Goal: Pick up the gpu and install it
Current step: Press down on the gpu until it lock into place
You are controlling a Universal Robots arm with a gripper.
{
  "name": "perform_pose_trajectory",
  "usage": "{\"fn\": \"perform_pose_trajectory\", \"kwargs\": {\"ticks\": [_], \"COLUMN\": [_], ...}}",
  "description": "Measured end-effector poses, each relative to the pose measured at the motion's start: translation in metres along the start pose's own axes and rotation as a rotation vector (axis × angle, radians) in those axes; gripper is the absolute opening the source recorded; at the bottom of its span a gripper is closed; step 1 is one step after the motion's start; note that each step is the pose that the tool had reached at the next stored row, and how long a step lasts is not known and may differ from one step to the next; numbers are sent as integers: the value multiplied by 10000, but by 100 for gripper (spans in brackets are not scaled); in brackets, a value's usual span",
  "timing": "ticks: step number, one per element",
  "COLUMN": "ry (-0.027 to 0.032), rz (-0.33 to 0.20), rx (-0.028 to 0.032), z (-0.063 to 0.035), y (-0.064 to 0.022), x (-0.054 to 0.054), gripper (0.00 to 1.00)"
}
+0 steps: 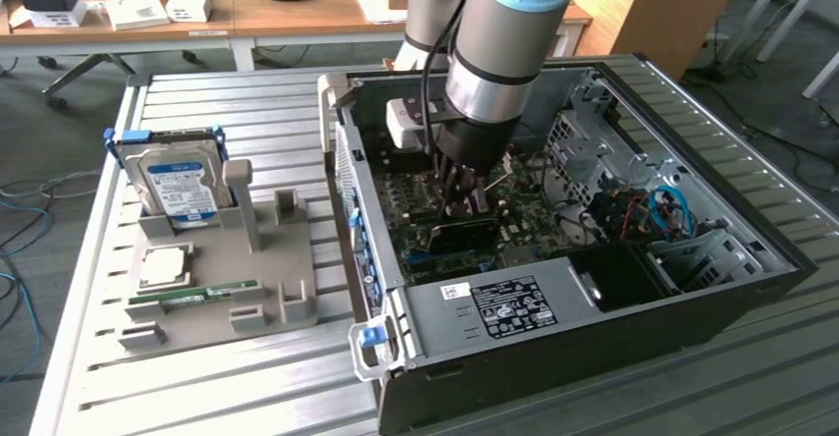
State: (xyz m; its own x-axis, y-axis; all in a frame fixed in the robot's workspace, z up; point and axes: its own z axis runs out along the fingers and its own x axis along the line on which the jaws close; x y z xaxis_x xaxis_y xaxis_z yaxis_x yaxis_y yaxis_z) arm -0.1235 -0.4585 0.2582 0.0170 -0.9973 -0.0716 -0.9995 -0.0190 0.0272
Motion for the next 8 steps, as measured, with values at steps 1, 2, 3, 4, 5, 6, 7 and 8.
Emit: {"fn": "perform_pose_trajectory", "kwargs": {"ticks": [1,2,3,4,5,6,7,8], "ry": [0,-10,-9,-12,-16,-16,-16,-16], "rz": [-1,-1,0,0,0,0,0,0], "rx": [0,6,4,6,8,8,8,9], "z": [1,6,5,7,9,8,8,9], "y": [0,1,2,2,2,1,1,2], "x": [0,2,2,2,2,1,1,1], "gripper": [11,11,11,11,11,11,11,11]}}
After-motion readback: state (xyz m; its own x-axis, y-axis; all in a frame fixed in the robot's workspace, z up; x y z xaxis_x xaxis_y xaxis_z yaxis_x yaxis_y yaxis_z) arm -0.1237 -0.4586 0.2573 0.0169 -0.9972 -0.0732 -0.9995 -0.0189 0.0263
